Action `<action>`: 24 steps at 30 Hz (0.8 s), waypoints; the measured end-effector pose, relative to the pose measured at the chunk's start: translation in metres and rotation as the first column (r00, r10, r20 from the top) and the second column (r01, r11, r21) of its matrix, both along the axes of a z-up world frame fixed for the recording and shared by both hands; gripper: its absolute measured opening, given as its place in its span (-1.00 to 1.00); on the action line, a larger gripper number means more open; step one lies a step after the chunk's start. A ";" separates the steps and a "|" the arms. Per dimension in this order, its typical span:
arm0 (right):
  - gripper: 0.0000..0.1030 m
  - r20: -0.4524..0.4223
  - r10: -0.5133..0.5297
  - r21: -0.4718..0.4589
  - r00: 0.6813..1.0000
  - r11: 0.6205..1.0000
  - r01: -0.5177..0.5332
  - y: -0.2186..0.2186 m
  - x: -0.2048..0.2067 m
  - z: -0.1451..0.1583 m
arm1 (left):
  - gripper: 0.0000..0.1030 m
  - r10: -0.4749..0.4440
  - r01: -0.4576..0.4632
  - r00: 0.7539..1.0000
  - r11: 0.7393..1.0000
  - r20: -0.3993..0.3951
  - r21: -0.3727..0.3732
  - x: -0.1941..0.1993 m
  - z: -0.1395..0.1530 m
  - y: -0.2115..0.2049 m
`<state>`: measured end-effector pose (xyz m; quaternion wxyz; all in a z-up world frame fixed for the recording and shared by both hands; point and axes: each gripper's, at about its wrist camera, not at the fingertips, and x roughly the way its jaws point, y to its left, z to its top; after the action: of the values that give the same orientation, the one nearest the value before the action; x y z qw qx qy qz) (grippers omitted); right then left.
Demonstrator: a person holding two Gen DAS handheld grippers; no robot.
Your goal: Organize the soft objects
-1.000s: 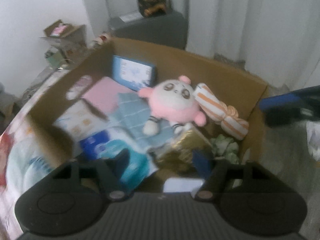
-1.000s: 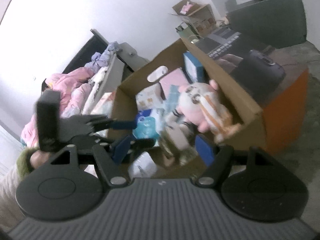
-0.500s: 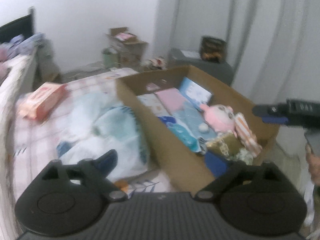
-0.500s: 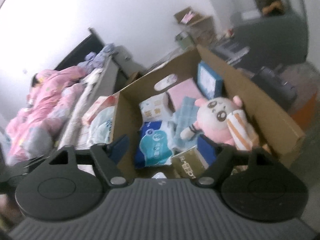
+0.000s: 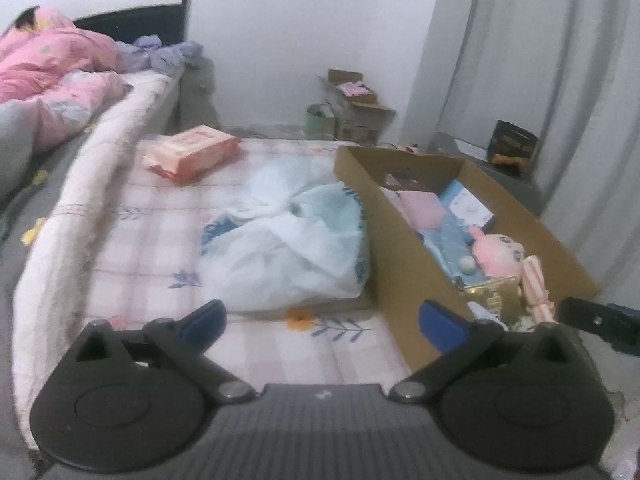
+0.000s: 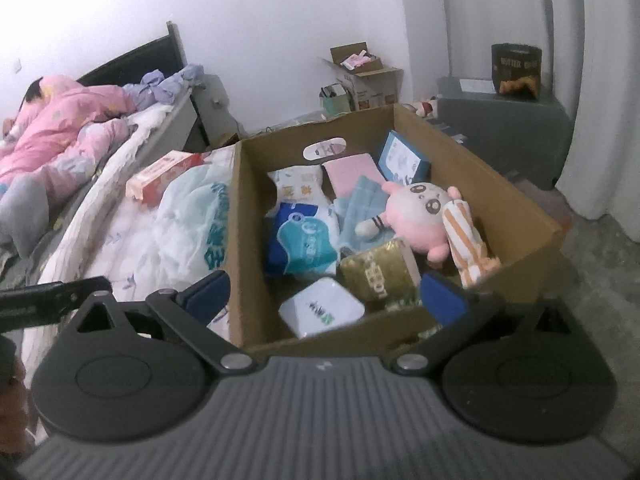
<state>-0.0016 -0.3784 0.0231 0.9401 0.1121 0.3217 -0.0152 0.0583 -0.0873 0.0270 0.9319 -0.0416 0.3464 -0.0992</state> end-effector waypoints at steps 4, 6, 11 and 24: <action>0.98 0.005 -0.018 -0.040 1.000 0.999 0.018 0.009 -0.021 0.008 | 1.00 0.027 -0.028 0.999 0.999 0.019 0.043 -0.014 0.003 -0.007; 0.98 0.005 -0.028 -0.062 1.000 0.998 0.028 0.014 -0.031 0.008 | 1.00 0.028 -0.029 0.999 0.998 0.021 0.056 -0.020 0.004 -0.010; 0.98 -0.026 -0.008 -0.086 1.000 0.996 0.006 0.024 -0.043 0.003 | 1.00 -0.005 0.005 1.000 0.999 0.012 0.045 -0.033 0.002 -0.020; 0.98 -0.083 0.012 -0.048 0.996 0.999 -0.016 0.020 -0.032 -0.010 | 0.99 -0.045 0.052 0.997 0.992 -0.060 0.118 -0.035 -0.010 -0.046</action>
<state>-0.0337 -0.3587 0.0127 0.9284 0.0863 0.3607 -0.0212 0.0232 -0.1337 0.0166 0.9197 0.0197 0.3793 -0.0997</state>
